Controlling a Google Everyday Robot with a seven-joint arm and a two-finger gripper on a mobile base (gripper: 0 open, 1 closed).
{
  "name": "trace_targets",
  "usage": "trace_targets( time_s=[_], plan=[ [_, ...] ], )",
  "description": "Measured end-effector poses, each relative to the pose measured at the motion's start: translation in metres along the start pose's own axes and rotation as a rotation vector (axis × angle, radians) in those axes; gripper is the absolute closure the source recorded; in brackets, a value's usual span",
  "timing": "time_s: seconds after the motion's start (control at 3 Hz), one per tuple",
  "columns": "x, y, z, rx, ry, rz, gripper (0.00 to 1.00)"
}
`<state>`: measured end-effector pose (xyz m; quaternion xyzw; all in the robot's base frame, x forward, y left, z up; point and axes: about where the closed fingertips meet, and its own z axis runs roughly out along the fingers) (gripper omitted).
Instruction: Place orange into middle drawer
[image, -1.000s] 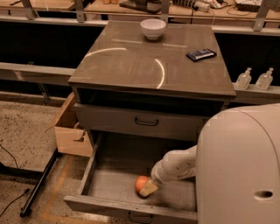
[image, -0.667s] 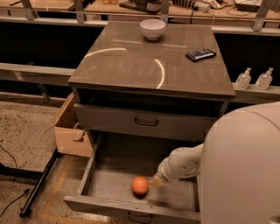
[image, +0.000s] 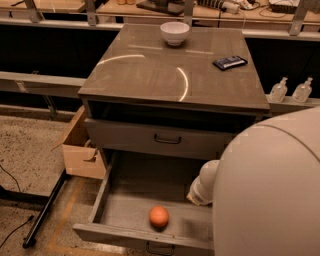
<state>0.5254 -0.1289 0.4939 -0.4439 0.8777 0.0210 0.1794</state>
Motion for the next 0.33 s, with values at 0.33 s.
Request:
trace_targets(
  time_s=[0.33],
  plan=[
    [-0.0003,0.0004,-0.0001,-0.001,0.000,-0.001,1.00]
  ],
)
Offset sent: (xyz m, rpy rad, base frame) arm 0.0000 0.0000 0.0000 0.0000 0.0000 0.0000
